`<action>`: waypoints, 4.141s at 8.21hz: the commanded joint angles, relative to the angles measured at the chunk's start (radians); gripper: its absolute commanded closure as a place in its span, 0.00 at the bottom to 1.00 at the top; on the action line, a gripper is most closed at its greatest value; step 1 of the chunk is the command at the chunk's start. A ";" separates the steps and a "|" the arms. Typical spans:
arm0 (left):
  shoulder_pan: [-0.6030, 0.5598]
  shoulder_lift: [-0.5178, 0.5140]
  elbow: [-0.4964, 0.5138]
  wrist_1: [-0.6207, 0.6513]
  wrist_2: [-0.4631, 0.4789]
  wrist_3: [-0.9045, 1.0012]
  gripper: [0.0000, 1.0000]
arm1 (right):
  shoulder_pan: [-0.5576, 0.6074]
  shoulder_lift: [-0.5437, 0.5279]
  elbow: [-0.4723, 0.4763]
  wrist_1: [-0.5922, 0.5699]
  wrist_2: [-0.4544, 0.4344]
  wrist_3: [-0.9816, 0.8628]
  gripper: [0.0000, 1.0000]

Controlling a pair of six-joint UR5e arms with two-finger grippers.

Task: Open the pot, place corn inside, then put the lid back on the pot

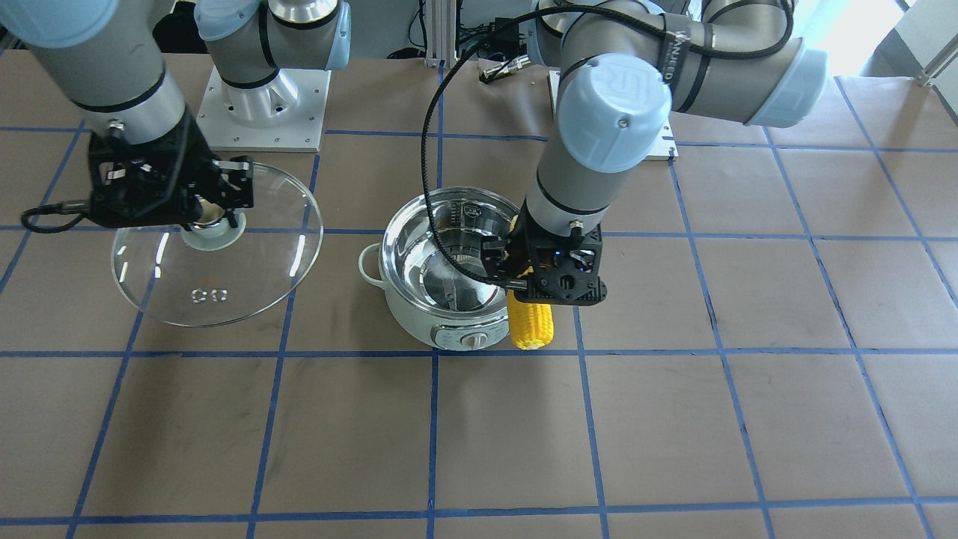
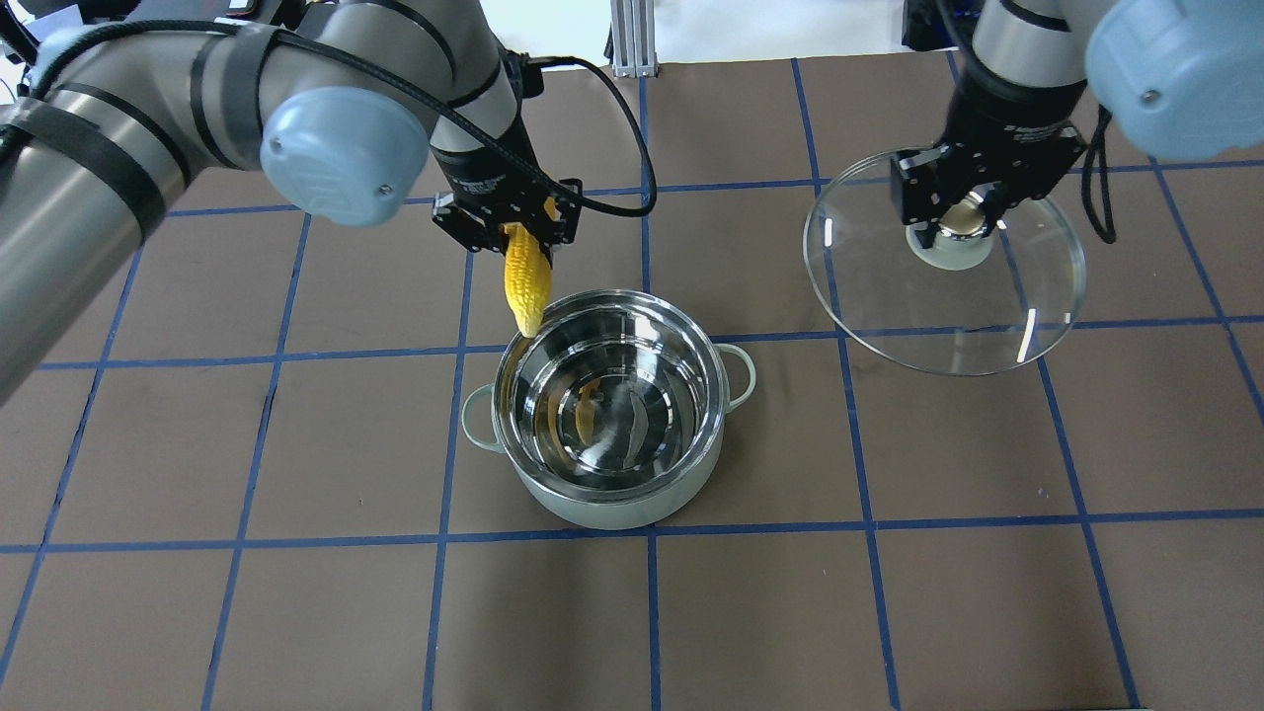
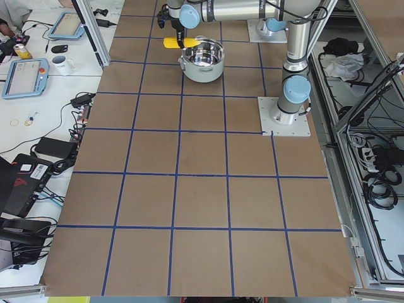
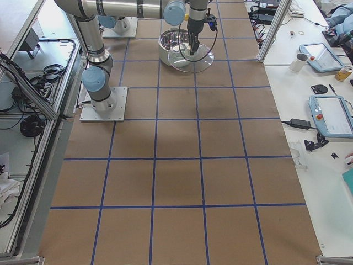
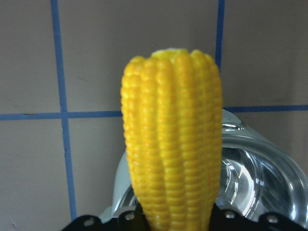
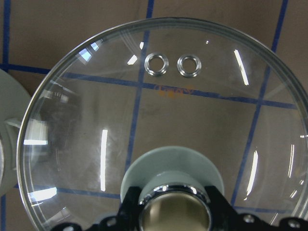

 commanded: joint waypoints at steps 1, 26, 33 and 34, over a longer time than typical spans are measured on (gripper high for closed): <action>-0.116 -0.009 -0.071 -0.004 -0.069 -0.141 1.00 | -0.153 -0.010 0.002 0.005 -0.031 -0.179 1.00; 0.168 0.084 0.137 -0.188 0.218 0.233 0.00 | 0.224 0.004 0.005 -0.007 0.047 0.401 1.00; 0.208 0.118 0.113 -0.176 0.207 0.234 0.00 | 0.521 0.149 0.011 -0.233 0.108 0.632 1.00; 0.208 0.118 0.113 -0.176 0.208 0.234 0.00 | 0.526 0.159 0.016 -0.237 0.111 0.637 1.00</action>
